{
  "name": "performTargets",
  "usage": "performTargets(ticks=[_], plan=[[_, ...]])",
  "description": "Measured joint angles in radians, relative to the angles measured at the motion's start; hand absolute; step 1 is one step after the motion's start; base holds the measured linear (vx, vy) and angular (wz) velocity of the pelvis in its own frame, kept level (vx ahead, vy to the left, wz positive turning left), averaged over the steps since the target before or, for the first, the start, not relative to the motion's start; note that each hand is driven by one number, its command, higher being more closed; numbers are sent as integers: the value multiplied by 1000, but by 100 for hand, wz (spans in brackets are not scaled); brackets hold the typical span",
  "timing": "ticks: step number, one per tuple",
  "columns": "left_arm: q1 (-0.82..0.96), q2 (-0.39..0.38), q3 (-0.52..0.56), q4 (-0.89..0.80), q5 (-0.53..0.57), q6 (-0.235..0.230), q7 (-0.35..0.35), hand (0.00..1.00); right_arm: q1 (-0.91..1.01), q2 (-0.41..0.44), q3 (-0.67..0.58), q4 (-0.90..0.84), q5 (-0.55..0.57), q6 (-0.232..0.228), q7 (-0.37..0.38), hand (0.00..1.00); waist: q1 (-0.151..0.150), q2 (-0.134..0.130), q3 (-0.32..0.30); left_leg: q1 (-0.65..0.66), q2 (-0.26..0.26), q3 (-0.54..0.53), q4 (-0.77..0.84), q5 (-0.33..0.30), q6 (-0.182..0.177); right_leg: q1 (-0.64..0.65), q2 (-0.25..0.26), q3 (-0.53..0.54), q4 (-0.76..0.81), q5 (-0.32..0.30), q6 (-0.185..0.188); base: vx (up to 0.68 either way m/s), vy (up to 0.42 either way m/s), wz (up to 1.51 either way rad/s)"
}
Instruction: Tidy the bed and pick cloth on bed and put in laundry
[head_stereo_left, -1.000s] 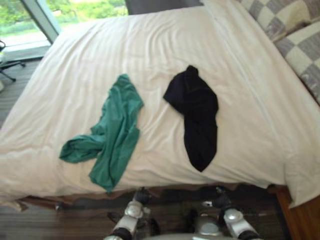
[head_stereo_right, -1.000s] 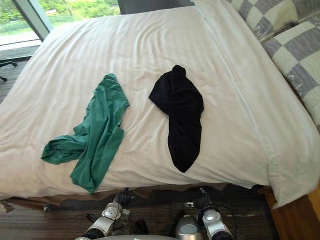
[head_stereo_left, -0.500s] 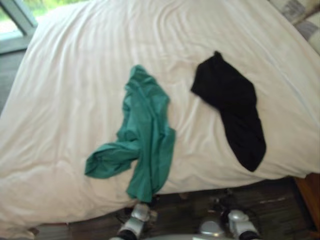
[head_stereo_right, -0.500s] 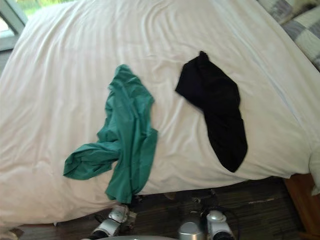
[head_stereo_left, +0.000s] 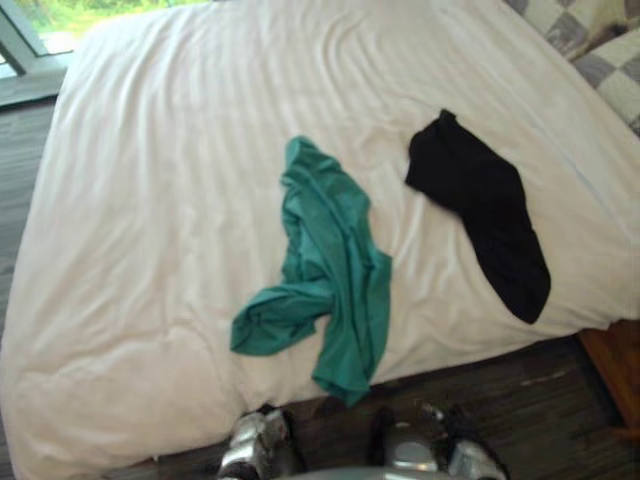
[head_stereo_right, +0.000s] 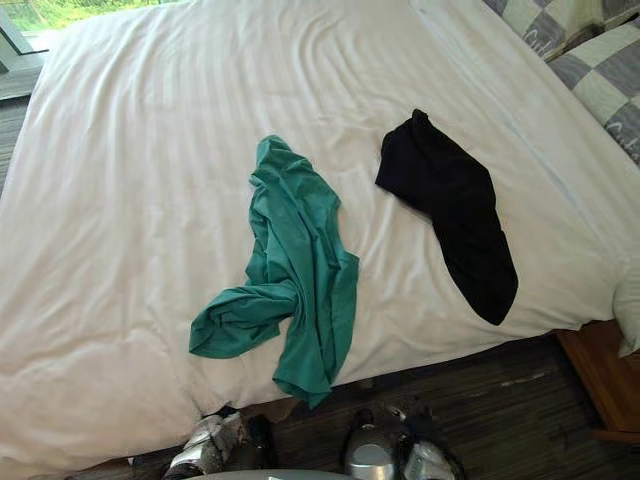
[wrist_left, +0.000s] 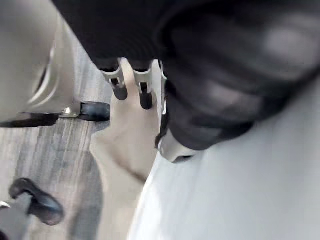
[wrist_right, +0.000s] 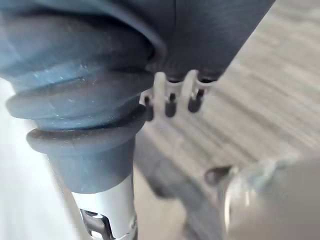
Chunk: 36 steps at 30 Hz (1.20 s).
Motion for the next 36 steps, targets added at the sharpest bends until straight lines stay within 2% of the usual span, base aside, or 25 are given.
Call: performTargets(ticks=[1,2,3,5,7,8,9,10,11,13,15,17,20,22,24,25,28,30,33,36], plan=[[22,45,247,23,-49,7,12,0,29,-31,-123,37,52,1,-1,0,1,3,-13,4,1,3,-19,-5,0,1,5,5,-2,-4,1,-43,-34,-10],[31,59,302,26,-63,9,20,0,38,-39,-152,47,66,1,-1,0,1,7,-16,4,1,3,-21,-6,-1,1,6,6,-4,-4,1,9,-25,-4],[64,149,524,41,-102,10,54,0,75,-80,-297,89,102,2,-5,0,2,9,-45,7,1,2,-37,-6,-1,1,10,3,-9,-5,2,95,-3,4],[109,318,745,41,-152,-10,119,0,132,-146,-479,129,180,1,-25,0,10,29,-77,13,-7,-1,-58,5,-5,1,13,-1,-5,-2,-4,159,-3,10],[120,410,814,-38,-159,-33,166,0,174,-183,-558,122,217,-2,-44,0,22,42,-106,13,-18,-10,-66,9,-2,2,6,-1,-4,-4,-7,126,30,19],[127,423,787,-222,-136,-60,238,0,203,-176,-557,32,226,-6,-72,0,25,45,-134,11,-24,-25,-69,9,-2,8,1,0,-4,-9,-8,121,49,29],[136,424,765,-309,-119,-75,272,0,210,-166,-555,-23,226,-10,-83,0,25,43,-146,11,-27,-31,-69,9,-2,13,-1,3,-5,-11,-8,129,54,38],[143,432,723,-466,-71,-89,342,0,220,-150,-550,-139,224,-13,-104,0,22,38,-166,12,-32,-45,-70,8,-2,22,-3,7,-9,-15,-8,84,42,29],[136,453,666,-632,38,-97,450,0,218,-147,-546,-300,223,-21,-140,0,23,35,-178,20,-37,-49,-70,6,1,34,-5,19,-15,-15,-8,68,42,20],[122,495,611,-764,133,-114,532,0,213,-181,-519,-464,209,-49,-160,0,25,36,-181,32,-41,-46,-71,4,4,45,-6,28,-20,-15,-7,5,36,0],[88,556,558,-852,184,-120,573,0,182,-260,-461,-560,139,-53,-178,0,24,35,-182,41,-41,-44,-71,4,4,53,-5,33,-26,-13,-5,-30,25,-5],[58,606,487,-890,203,-123,581,0,147,-324,-380,-641,88,-54,-184,0,20,35,-182,47,-38,-35,-72,4,4,53,-1,45,-27,-11,-2,-48,6,-17],[-22,677,300,-891,210,-142,546,0,53,-423,-202,-699,22,-70,-189,0,21,36,-183,58,-28,-17,-72,5,3,48,14,65,-44,5,-4,-31,-8,-20],[-116,733,127,-822,186,-168,470,0,-25,-462,-62,-708,-10,-77,-156,0,21,32,-183,57,-21,8,-71,7,0,36,26,89,-56,20,-10,-23,-3,-29],[-200,752,-22,-760,186,-170,385,0,-71,-478,12,-729,-16,-90,-113,0,8,32,-180,51,-21,16,-71,8,-1,29,27,101,-62,27,-10,7,10,-24],[-239,751,-116,-733,191,-170,339,0,-108,-491,55,-728,-20,-92,-99,0,-2,31,-180,48,-23,28,-71,8,0,18,26,114,-63,32,-10,4,28,-25],[-325,735,-259,-679,240,-158,244,0,-166,-505,126,-731,-51,-95,-74,0,-34,21,-146,47,-25,34,-70,8,0,13,26,127,-69,41,-12,15,19,-17],[-383,689,-341,-623,276,-148,202,0,-172,-505,158,-739,-56,-101,-63,0,-43,17,-134,44,-25,35,-69,8,0,4,26,139,-69,42,-13,18,7,-12],[-431,640,-430,-568,322,-129,155,0,-172,-504,206,-790,-85,-105,-56,0,-62,25,-107,42,-25,36,-67,8,0,1,25,144,-69,42,-13,38,-1,-4],[-491,603,-539,-516,374,-113,110,0,-175,-496,269,-846,-95,-118,-37,0,-82,47,-72,35,-24,40,-66,8,0,-10,26,155,-69,43,-14,4,-7,-5]])
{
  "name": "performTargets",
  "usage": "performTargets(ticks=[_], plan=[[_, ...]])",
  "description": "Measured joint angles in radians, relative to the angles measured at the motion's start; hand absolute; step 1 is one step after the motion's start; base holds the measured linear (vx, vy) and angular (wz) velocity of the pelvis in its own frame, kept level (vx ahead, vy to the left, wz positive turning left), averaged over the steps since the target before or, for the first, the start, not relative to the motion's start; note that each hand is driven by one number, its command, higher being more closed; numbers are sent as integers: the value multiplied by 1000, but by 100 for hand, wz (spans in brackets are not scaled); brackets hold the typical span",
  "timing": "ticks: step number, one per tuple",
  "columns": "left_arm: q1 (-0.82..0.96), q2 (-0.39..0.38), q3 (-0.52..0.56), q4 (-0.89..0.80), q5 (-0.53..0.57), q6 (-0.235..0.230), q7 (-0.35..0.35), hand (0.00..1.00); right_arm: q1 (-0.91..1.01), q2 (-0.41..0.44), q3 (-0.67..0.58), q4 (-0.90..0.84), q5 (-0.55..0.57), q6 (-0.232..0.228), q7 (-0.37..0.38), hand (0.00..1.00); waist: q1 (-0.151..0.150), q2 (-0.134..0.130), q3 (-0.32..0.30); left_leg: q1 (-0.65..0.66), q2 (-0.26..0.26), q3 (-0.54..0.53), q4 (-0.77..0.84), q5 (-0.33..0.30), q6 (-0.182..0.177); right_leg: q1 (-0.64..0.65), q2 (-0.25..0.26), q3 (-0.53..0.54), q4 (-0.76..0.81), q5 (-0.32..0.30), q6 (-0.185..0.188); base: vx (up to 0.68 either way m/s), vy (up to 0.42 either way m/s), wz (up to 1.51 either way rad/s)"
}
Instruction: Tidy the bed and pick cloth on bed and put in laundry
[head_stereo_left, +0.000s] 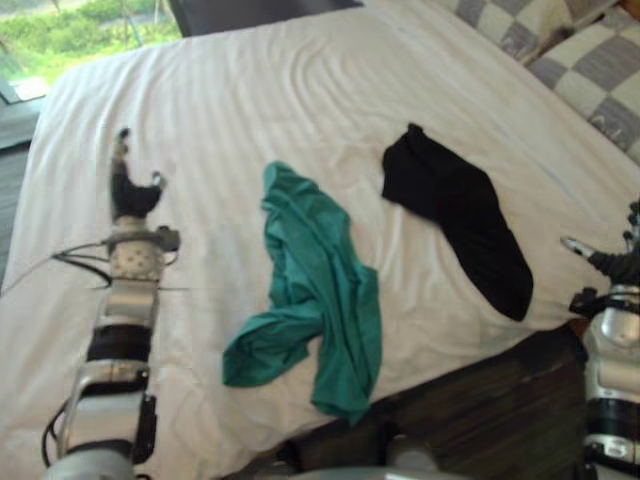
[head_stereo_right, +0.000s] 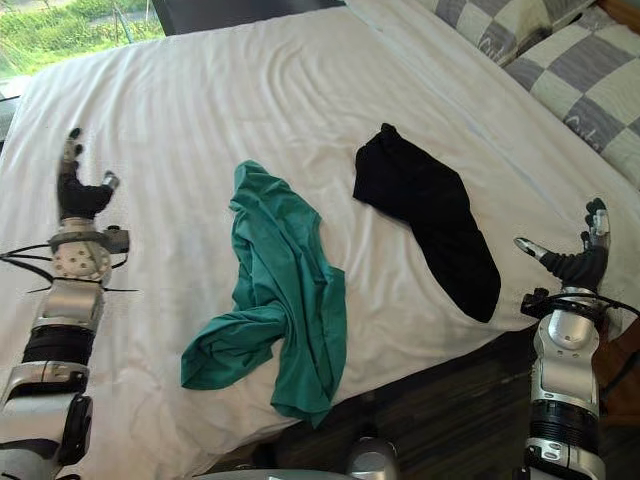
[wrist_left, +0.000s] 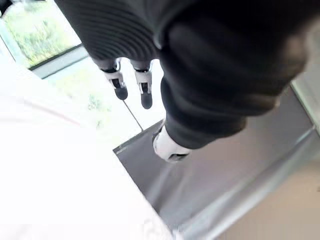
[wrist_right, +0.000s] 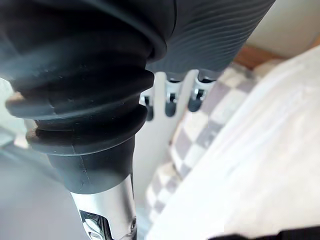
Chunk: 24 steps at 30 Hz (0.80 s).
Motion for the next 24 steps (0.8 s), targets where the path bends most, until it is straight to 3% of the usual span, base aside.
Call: performTargets(ticks=[3,12,14,20,24], plan=[[-54,-54,-55,27,37,7,-21,0,1,42,11,-10,-35,-12,0,0,-3,18,12,-34,1,23,1,0,0,-46,3,20,0,11,-2,-17,8,-18],[-88,-201,-191,33,172,41,-70,0,44,129,7,-15,-67,-11,-4,0,-37,30,48,-68,-3,78,1,0,0,-92,2,82,-51,61,-3,4,14,-18],[-89,-230,-196,73,227,60,-91,0,70,154,2,-42,-74,-10,-4,0,-55,36,69,-69,-3,79,1,0,0,-93,-2,88,-53,63,-2,0,0,0],[-130,-291,-191,161,327,130,-112,0,85,190,-47,-79,-74,-10,-5,0,-53,59,109,-110,-1,82,6,0,-1,-133,-1,93,-57,79,0,-45,-4,-1],[-132,-310,-174,173,359,152,-130,0,91,226,-77,-83,-74,-9,-6,0,-53,67,126,-135,-2,82,18,0,-1,-141,-2,95,-85,101,3,-42,-5,-1]])
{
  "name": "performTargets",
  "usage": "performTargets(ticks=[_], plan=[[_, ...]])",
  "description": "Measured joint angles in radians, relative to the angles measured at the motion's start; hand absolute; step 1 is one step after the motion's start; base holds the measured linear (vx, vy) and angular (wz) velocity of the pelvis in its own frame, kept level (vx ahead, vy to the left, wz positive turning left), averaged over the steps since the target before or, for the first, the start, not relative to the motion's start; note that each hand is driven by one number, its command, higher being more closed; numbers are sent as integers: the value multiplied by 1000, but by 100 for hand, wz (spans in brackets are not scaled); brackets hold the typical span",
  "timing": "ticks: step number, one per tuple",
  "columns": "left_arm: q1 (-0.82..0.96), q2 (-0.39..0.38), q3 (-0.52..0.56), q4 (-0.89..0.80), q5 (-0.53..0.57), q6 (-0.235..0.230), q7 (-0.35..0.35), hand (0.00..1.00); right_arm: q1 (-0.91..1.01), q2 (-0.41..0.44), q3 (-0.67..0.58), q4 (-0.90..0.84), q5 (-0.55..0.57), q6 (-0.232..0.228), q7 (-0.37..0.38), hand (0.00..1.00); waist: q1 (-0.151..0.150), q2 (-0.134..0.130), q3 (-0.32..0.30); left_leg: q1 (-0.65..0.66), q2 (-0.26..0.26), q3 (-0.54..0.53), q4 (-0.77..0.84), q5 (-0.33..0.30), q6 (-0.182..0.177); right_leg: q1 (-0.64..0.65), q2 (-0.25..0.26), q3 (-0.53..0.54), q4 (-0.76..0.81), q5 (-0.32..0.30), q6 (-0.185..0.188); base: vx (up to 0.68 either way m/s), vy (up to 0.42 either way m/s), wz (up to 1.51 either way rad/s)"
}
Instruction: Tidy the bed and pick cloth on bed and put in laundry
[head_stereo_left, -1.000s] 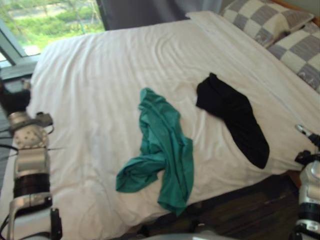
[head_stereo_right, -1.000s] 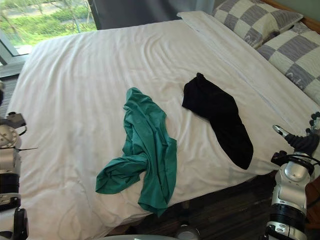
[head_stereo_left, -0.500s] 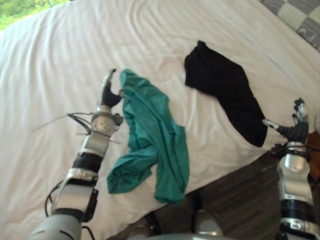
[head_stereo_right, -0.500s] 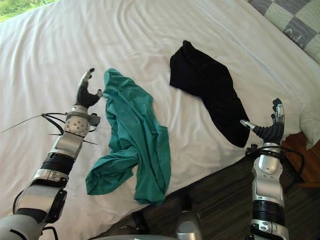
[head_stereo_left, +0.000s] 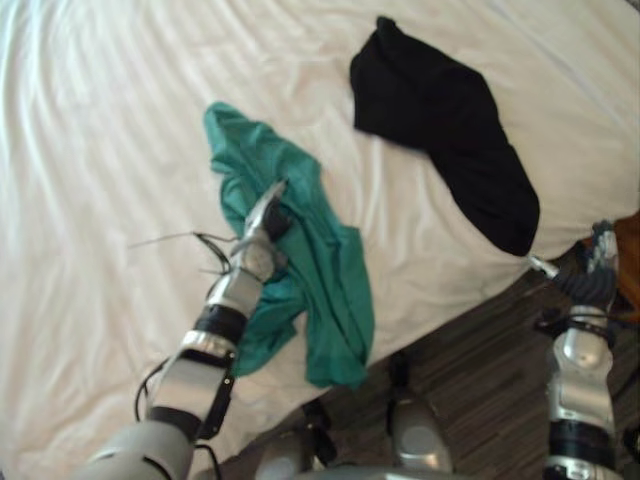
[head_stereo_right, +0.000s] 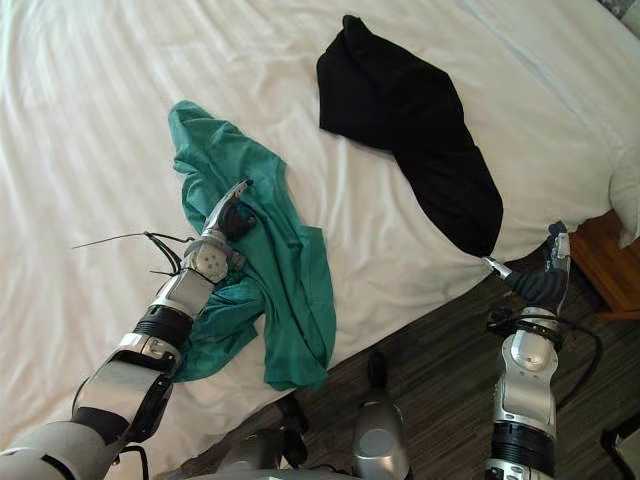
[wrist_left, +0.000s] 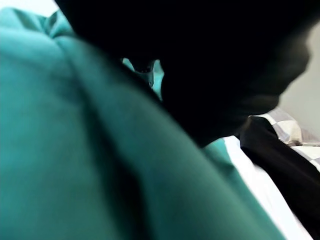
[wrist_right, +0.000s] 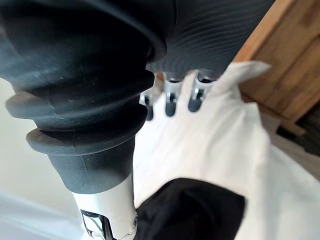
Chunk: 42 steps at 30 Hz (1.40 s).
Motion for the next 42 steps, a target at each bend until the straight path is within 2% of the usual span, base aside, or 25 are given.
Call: performTargets(ticks=[3,4,8,12,15,18,20,21,22,24,27,28,30,32,34,37,38,39,40,41,42], plan=[[-6,-13,23,-2,12,1,0,0,0,15,-15,0,0,2,-1,0,0,9,12,-11,0,-1,0,1,0,-9,0,0,-2,4,1,-11,-5,0],[-6,-20,31,-7,16,2,-2,100,-1,22,-25,0,0,3,-1,0,1,13,14,-11,0,-1,0,1,0,-10,0,0,-2,4,1,0,0,0],[6,-19,44,-42,19,2,-5,100,-6,24,-46,0,0,5,-2,0,5,24,28,-21,0,1,0,1,0,-20,4,2,-6,9,1,-1,-5,-1],[24,-5,53,-75,31,-7,-5,100,-28,22,-49,0,0,13,-4,0,21,23,35,-29,2,22,0,1,0,-24,14,17,-37,30,-1,4,-30,-13],[119,2,28,-150,34,-35,0,100,-87,-2,-51,19,0,17,-22,0,38,22,38,-29,21,49,9,-1,-1,-85,15,37,65,21,3,9,-14,-24],[185,-5,-8,-181,-25,-74,-1,100,-110,-68,-76,39,-2,18,-30,0,42,10,71,6,25,23,18,-1,-1,-134,0,90,275,-38,-3,0,-8,26],[246,-10,-25,-197,-114,-129,-13,100,-86,-133,-102,44,-13,21,-43,0,25,9,71,-6,30,-71,26,-3,4,-179,14,210,419,-67,-30,35,-64,87],[253,-15,-25,-197,-147,-141,-22,100,-72,-145,-115,44,-30,23,-43,0,22,4,73,-11,26,-96,31,-5,6,-183,18,257,437,-99,-28,49,-103,122],[280,-29,-15,-203,-198,-166,-36,100,-41,-161,-145,45,-49,37,-44,0,25,-20,70,-24,10,-146,49,-4,5,-146,12,327,416,-146,30,43,-120,96],[340,-31,17,-236,-266,-192,-49,100,-62,-188,-139,48,-96,52,-44,0,30,-31,69,-44,10,-169,70,-2,0,-108,1,312,371,-186,51,33,-200,58],[408,-39,98,-274,-331,-223,-69,100,-152,-279,-74,105,-167,62,-38,0,40,-12,63,-93,46,-200,72,22,-33,-103,25,255,307,-209,45,-21,-229,19],[409,-48,119,-271,-347,-223,-76,100,-172,-307,-57,136,-183,66,-32,0,49,-9,62,-93,62,-199,69,29,-36,-91,38,240,290,-217,30,-28,-135,15],[425,-53,130,-266,-359,-222,-87,100,-184,-349,-28,162,-198,71,-13,0,48,-5,62,-94,70,-170,86,36,-26,-75,42,207,289,-223,15,-37,-110,22],[447,-54,132,-268,-369,-222,-90,100,-202,-398,5,189,-199,81,6,0,49,-4,61,-120,64,-129,137,35,-23,-68,32,188,288,-226,7,-45,-68,30],[454,-66,129,-272,-375,-223,-99,100,-250,-457,46,270,-213,90,13,0,46,0,60,-154,58,-47,181,34,11,-63,12,162,284,-227,7,-45,12,47],[455,-73,113,-284,-380,-238,-124,100,-343,-534,109,380,-235,98,49,0,37,20,56,-159,34,-10,111,57,40,-71,-4,121,280,-228,12,-19,61,47],[455,-73,101,-314,-386,-247,-133,100,-441,-588,147,466,-236,97,52,0,25,39,58,-165,11,-17,45,95,47,-93,-18,106,278,-223,20,-7,62,38],[455,-72,97,-319,-386,-248,-134,100,-457,-600,152,482,-236,97,52,0,25,43,58,-165,6,-17,33,100,50,-97,-20,106,277,-222,21,-4,95,27],[454,-71,80,-340,-387,-262,-135,100,-554,-655,178,572,-236,99,53,0,27,65,63,-165,-11,-16,-21,131,56,-116,-26,106,274,-216,31,8,125,12],[454,-71,67,-358,-395,-274,-135,100,-638,-705,205,646,-234,104,51,0,28,83,76,-174,-19,-16,-25,134,56,-124,-35,105,272,-213,36,27,108,8],[454,-71,62,-363,-396,-278,-135,100,-671,-724,216,671,-234,106,50,0,30,88,81,-175,-22,-13,-25,134,56,-127,-37,108,272,-212,37,43,69,5]])
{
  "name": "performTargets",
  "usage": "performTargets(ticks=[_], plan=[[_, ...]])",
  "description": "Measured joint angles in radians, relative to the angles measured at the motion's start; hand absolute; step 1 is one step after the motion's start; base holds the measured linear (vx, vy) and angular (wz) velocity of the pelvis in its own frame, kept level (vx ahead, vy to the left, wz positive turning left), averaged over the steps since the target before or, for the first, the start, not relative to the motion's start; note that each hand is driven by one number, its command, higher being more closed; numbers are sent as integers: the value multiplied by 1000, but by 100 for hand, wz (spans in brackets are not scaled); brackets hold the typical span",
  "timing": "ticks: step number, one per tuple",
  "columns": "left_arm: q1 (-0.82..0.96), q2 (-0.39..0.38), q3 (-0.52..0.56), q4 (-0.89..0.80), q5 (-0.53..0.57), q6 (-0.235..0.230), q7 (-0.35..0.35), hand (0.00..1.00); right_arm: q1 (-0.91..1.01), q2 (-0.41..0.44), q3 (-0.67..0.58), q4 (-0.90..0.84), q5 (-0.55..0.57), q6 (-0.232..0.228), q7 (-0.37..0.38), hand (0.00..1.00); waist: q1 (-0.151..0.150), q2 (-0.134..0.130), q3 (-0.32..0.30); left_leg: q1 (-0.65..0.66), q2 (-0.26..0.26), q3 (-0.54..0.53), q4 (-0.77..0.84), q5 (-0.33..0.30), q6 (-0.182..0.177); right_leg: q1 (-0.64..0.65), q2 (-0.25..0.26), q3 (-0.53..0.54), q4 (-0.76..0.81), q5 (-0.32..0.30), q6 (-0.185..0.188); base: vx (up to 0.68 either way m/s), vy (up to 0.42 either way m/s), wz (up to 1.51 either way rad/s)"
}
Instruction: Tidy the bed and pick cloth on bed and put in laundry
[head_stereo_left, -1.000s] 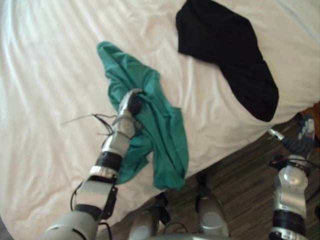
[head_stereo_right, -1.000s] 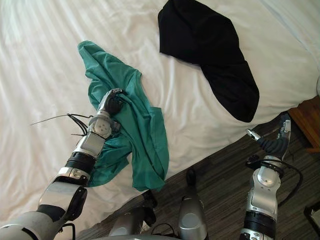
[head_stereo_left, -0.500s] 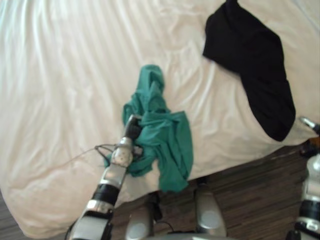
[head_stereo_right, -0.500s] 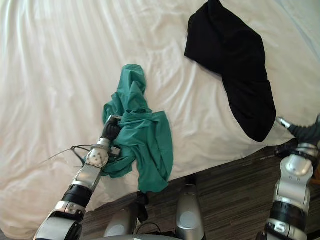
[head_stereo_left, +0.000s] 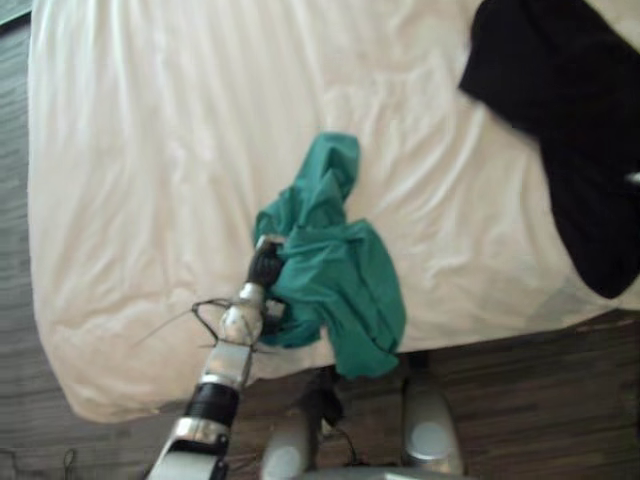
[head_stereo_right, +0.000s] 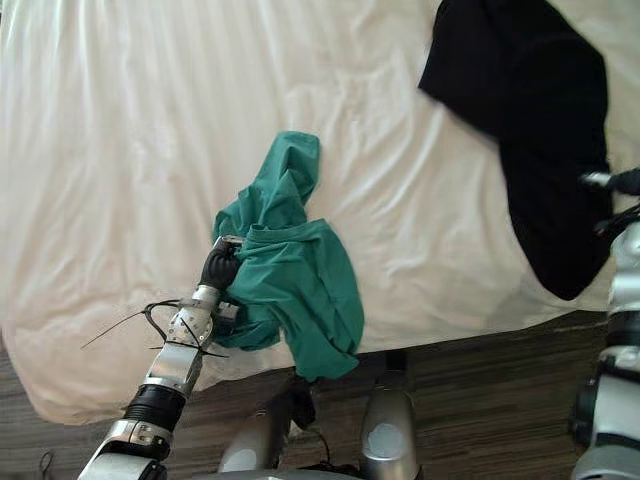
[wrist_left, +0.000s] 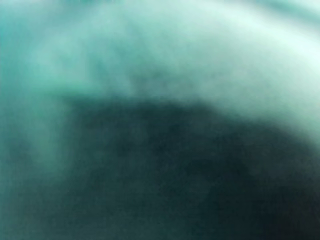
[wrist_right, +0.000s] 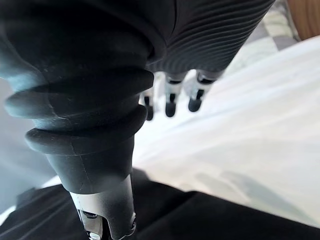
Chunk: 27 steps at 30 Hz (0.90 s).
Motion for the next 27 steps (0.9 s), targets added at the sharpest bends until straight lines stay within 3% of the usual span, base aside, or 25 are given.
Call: performTargets(ticks=[1,5,6,7,8,9,10,13,16,20,24,27], plan=[[1,0,-6,-7,-5,-9,0,100,-80,-37,33,53,4,4,-1,0,7,17,13,-4,-4,8,0,2,-1,-3,-5,1,0,1,1,28,32,1],[6,8,-19,-78,-51,-25,9,100,-195,-113,69,78,37,1,-1,0,28,41,21,-83,-10,74,-1,72,-26,-93,-26,5,29,1,1,1,-7,5],[8,11,-16,-89,-67,-33,11,100,-208,-117,74,78,40,3,-1,100,28,44,25,-103,-8,104,-2,89,-49,-112,-30,2,40,0,0,-70,-32,5],[26,11,-8,-112,-89,-36,18,100,-242,-117,136,83,40,5,1,100,32,47,27,-117,-7,194,-6,91,-44,-149,-38,3,74,-8,-13,-88,-22,-13],[41,11,-5,-128,-110,-40,20,100,-262,-119,179,84,37,6,12,100,38,59,29,-123,4,290,-7,57,-9,-178,-38,0,109,-15,-15,-84,-7,-26],[48,11,-5,-136,-113,-40,20,100,-266,-120,188,83,37,6,18,100,41,63,31,-125,8,313,-7,45,6,-188,-36,0,125,-22,-15,-51,43,-25],[61,13,-5,-157,-127,-51,17,100,-265,-123,211,85,37,9,21,100,43,73,24,-129,-2,338,-6,15,48,-223,-48,2,181,-52,-13,-17,60,7],[62,4,-15,-190,-151,-70,3,100,-273,-154,224,87,37,21,9,100,49,70,26,-155,-32,328,-1,25,45,-275,-87,0,253,-89,-12,9,21,22],[64,-2,-11,-185,-176,-71,4,100,-272,-158,234,86,51,21,5,100,53,63,25,-157,-26,318,-3,52,10,-274,-87,-12,263,-93,-14,0,-79,13],[68,-13,-1,-162,-187,-68,2,100,-190,-116,206,33,120,6,-5,100,52,53,26,-133,-20,353,-6,45,18,-252,-87,-25,264,-93,-14,12,-59,-5],[69,-35,-3,-103,-187,-50,1,100,-36,-4,102,-54,191,7,-4,100,52,8,6,-74,-8,339,-2,45,19,-177,-82,-63,262,-93,-14,69,-84,8],[85,-35,-16,-63,-187,-7,0,100,160,175,54,-284,283,1,-5,100,50,-34,-30,-22,1,334,-2,45,19,-100,-75,-93,239,-93,-14,104,-134,13]])
